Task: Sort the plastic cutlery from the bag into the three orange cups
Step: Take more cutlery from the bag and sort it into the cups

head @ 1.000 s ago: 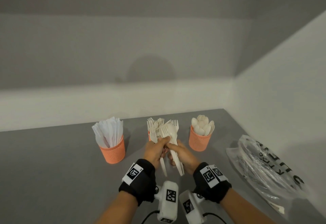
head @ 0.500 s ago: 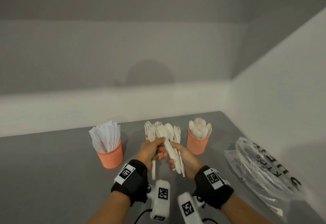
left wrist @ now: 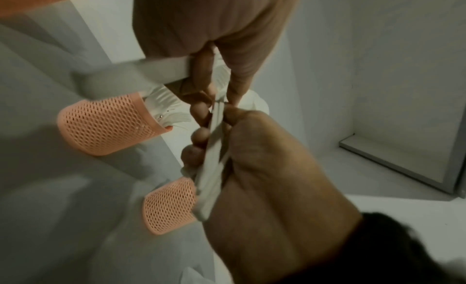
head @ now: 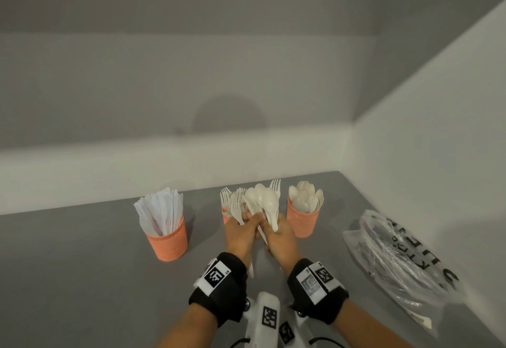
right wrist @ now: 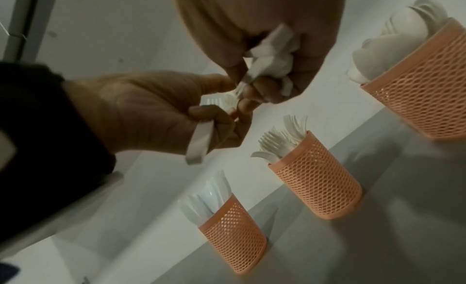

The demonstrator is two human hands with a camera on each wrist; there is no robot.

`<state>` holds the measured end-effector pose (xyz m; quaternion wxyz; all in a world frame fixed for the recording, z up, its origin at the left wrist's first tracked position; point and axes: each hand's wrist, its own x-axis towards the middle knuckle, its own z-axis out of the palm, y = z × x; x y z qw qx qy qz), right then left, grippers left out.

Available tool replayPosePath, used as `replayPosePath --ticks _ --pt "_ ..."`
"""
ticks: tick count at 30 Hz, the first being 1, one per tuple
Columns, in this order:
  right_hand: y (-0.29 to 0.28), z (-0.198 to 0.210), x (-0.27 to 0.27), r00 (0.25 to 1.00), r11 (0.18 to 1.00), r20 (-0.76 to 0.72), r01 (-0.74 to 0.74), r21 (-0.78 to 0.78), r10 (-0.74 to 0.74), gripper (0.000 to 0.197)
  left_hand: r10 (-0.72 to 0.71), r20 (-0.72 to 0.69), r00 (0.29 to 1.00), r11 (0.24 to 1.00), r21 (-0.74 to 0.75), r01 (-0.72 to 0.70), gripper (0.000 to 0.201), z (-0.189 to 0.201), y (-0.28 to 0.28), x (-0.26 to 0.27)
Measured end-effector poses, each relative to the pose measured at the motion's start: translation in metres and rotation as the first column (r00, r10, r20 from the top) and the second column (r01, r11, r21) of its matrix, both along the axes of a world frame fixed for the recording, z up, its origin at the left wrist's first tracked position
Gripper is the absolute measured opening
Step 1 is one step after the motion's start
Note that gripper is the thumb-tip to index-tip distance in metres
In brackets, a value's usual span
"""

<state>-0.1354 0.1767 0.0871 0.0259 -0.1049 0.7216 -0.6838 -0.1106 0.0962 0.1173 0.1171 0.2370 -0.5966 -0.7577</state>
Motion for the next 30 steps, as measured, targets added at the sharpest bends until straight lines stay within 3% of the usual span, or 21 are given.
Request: replayPosePath --ticks 3,6,13,16,19,22,26,28,30 --pt "0.0 -0.005 -0.002 0.998 0.997 -0.041 0.053 0.055 -0.051 0.022 0.028 -0.009 1.0 0.999 -0.025 -0.029 0.017 -0.002 0.002 -0.001" --pt "0.001 -0.006 -0.004 0.999 0.999 0.01 0.03 0.028 -0.03 0.017 0.014 -0.023 1.0 1.0 0.025 -0.013 0.013 0.0 -0.001 0.001" --pt "0.008 -0.005 -0.006 0.982 0.999 0.185 -0.033 -0.033 0.039 0.018 0.017 0.063 0.998 0.953 0.3 -0.035 0.021 -0.004 -0.025 0.001" --pt "0.01 0.002 -0.002 0.963 0.991 0.243 -0.094 -0.093 0.115 0.022 -0.072 0.078 0.994 0.908 0.417 0.033 0.021 -0.008 -0.039 0.0" --pt "0.011 0.005 -0.001 0.948 0.985 0.277 -0.133 -0.111 0.159 0.026 -0.13 0.075 0.989 0.901 0.425 0.086 0.025 -0.009 -0.048 0.001" --pt "0.011 0.007 0.0 0.927 0.981 0.324 -0.165 -0.1 0.189 0.022 -0.111 0.022 0.994 0.94 0.328 0.098 0.023 -0.007 -0.05 0.004" --pt "0.01 0.011 -0.003 0.847 0.944 0.429 -0.228 -0.238 0.313 0.031 -0.129 0.026 0.991 0.875 0.473 0.101 0.038 -0.009 -0.052 0.003" --pt "0.009 0.013 -0.004 0.767 0.89 0.473 -0.285 -0.356 0.434 0.027 -0.18 0.068 0.981 0.852 0.51 0.121 0.037 -0.011 -0.051 0.005" --pt "0.009 0.012 -0.006 0.652 0.799 0.496 -0.315 -0.511 0.574 0.016 -0.225 0.088 0.97 0.882 0.443 0.164 0.042 -0.014 -0.05 0.005"
